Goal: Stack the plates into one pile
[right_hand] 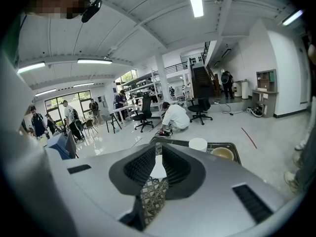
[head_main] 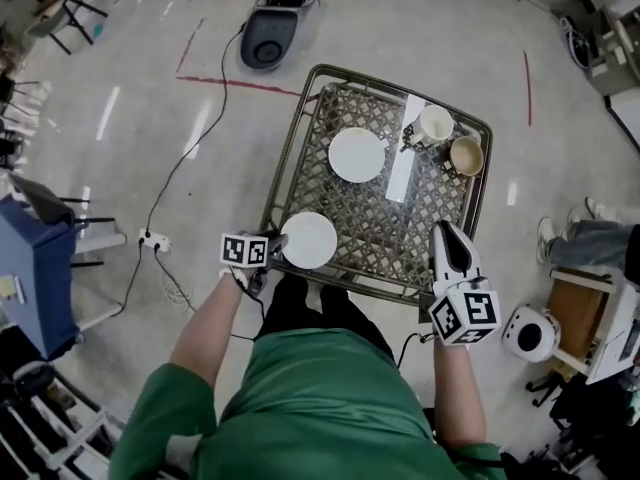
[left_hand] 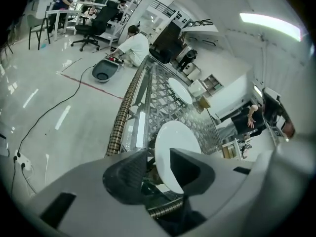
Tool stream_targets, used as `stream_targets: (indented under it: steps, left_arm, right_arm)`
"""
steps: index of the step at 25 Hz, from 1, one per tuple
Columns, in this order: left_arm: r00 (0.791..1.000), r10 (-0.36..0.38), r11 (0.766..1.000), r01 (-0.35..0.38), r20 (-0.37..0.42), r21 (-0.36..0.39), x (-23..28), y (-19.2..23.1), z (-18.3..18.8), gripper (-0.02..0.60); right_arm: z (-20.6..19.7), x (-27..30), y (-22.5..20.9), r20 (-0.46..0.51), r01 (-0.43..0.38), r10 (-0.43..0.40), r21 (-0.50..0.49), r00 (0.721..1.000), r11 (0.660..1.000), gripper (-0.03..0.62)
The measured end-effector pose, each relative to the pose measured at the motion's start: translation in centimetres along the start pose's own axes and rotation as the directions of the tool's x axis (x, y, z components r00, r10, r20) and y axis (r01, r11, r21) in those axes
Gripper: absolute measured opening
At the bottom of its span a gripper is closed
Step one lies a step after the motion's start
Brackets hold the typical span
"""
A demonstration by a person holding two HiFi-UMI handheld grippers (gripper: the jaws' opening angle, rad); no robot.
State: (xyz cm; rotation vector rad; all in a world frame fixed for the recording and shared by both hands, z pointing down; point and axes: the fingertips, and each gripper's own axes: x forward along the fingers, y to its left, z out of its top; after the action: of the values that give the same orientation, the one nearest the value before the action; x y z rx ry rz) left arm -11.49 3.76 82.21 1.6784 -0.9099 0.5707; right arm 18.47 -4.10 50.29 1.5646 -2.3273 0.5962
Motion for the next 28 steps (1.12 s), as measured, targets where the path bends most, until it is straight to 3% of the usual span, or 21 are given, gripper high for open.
stream_targets:
  steps: [21, 23, 28]
  left_arm:
    - [0.987, -0.087, 0.994, 0.095, -0.134, 0.056, 1.1, -1.5, -1.3, 0.122]
    - [0.989, -0.078, 0.995, 0.086, -0.126, 0.054, 1.1, -1.5, -1.1, 0.072]
    - [0.987, -0.144, 0.989, 0.146, -0.069, 0.025, 0.5, -2.7, 0.6, 0.044]
  right_arm:
    - [0.2, 0.0, 1.4, 0.002, 0.083, -0.084, 0.051, 0.997, 0.995, 0.060]
    - [0.2, 0.1, 1.5, 0.000, 0.090, -0.090, 0.056, 0.996, 0.994, 0.060]
    - [0.3, 0.1, 1.7, 0.006, 0.106, -0.106, 0.069, 0.994, 0.992, 0.058]
